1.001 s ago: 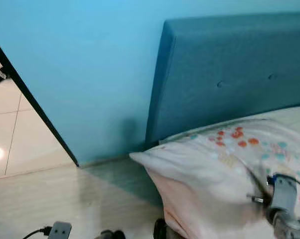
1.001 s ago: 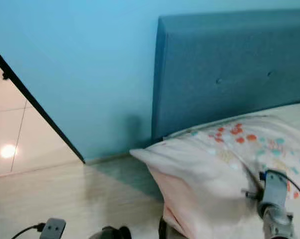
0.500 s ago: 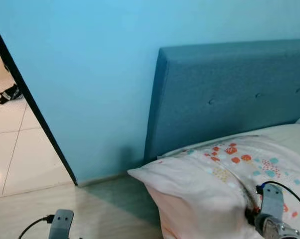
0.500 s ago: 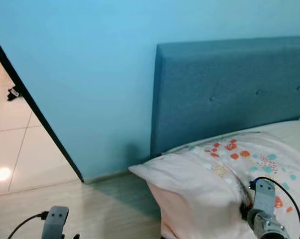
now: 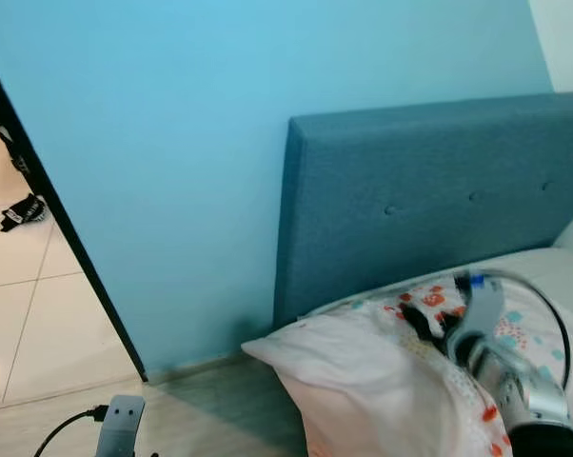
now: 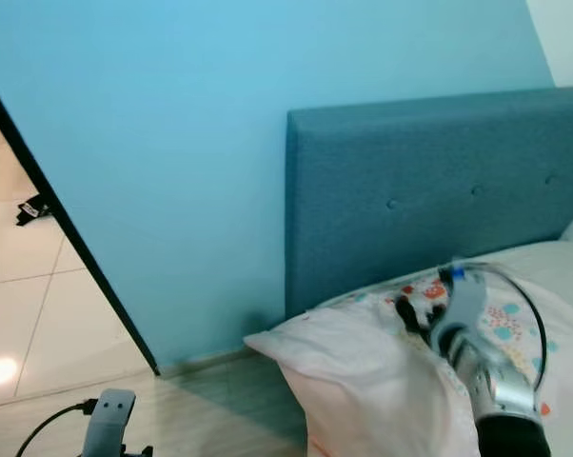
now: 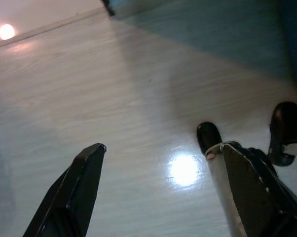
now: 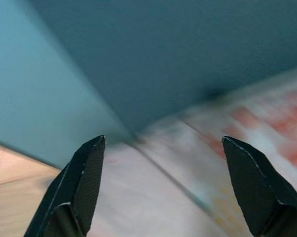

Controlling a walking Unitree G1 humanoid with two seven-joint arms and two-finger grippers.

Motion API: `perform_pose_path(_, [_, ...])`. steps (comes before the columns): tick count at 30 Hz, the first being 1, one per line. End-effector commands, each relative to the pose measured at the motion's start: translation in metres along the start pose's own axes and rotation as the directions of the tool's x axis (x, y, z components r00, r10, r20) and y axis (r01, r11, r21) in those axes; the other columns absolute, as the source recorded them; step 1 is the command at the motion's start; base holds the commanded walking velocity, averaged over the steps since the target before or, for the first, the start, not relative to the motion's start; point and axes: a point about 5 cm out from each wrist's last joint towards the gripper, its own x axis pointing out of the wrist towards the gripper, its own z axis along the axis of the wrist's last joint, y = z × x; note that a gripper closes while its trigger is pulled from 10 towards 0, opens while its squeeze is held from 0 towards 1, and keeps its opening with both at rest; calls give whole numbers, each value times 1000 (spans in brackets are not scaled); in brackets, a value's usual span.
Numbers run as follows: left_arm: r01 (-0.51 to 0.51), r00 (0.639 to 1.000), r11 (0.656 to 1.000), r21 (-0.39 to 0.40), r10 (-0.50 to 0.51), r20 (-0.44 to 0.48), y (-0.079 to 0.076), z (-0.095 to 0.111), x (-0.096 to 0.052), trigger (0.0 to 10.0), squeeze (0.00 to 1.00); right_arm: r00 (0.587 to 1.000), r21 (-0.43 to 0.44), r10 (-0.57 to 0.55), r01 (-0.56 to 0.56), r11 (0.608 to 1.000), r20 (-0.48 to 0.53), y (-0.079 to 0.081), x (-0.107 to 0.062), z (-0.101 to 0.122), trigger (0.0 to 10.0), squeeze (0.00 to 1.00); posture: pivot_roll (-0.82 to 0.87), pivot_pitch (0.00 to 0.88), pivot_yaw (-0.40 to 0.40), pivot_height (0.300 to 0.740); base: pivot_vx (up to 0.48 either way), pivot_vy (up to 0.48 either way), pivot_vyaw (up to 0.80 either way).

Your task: Clean up the room

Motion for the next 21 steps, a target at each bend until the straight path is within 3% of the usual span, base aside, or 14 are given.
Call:
perform_pose_path(1, [-14, 998, 1000, -3, 14, -56, 0, -11, -1, 10000, 0, 968, -48, 247, -249, 967, -49, 39, 5, -3, 10000, 0, 19, 0, -56, 725, 0, 0, 0])
perform_pose_path(2, [-18, 998, 1000, -5, 18, -63, 0, -12, -2, 10000, 0, 948, -75, 308, -314, 947, -83, 49, 6, -7, 10000, 0, 19, 0, -56, 720, 0, 0, 0])
perform_pose_path(4, [-22, 997, 1000, -8, 21, -70, 0, -13, -2, 10000, 0, 931, -102, 335, -350, 931, -142, 56, 7, -15, 10000, 0, 25, 0, -59, 715, 0, 0, 0])
perform_pose_path(5, [-22, 997, 1000, -8, 21, -70, 0, -13, -2, 10000, 0, 931, -102, 335, -350, 931, -142, 56, 7, -15, 10000, 0, 25, 0, -59, 715, 0, 0, 0])
perform_pose_path(8, [-37, 994, 999, -8, 36, -104, 0, -22, -4, 10000, 0, 904, -155, 302, -359, 920, -303, 64, 7, -36, 10000, 0, 36, 0, -57, 700, 0, 0, 0])
perform_pose_path(17, [-77, 989, 996, -46, 71, -126, 3, -25, -5, 10000, 0, 890, -163, 280, -355, 920, -360, 67, 9, -40, 10000, 0, 30, 0, -50, 675, 0, 0, 0])
perform_pose_path(21, [-88, 992, 995, -53, 83, -100, 3, -13, -1, 10000, 0, 841, -186, 234, -362, 914, -487, 58, 2, -58, 10000, 0, 27, 0, -46, 655, 0, 0, 0])
